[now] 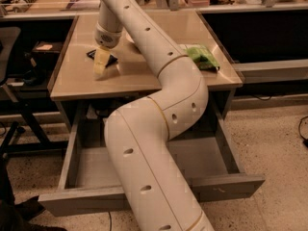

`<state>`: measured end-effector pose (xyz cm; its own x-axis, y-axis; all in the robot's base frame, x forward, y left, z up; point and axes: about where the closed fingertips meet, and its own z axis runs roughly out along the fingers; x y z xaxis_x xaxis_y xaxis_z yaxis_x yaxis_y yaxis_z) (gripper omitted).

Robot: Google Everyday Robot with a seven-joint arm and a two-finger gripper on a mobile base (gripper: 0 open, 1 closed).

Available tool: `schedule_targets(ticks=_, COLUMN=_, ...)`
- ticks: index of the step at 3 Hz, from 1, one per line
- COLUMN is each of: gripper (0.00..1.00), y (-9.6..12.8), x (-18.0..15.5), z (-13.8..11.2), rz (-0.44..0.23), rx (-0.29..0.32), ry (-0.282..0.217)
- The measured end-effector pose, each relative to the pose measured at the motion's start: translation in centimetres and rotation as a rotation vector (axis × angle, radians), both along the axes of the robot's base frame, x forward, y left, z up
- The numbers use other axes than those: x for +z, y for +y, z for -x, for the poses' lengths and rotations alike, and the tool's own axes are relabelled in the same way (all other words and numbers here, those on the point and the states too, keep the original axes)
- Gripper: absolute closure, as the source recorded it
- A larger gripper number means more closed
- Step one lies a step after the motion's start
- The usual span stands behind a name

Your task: Place rxbar blueberry into top drawer

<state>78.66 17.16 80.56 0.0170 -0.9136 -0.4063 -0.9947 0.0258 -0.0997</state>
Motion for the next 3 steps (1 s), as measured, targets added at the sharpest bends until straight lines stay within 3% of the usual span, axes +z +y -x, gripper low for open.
schedule_targets(ticks=3, gripper=0.66, y=0.00, x=0.00, z=0.00, rz=0.000, rx=0.000, ry=0.000)
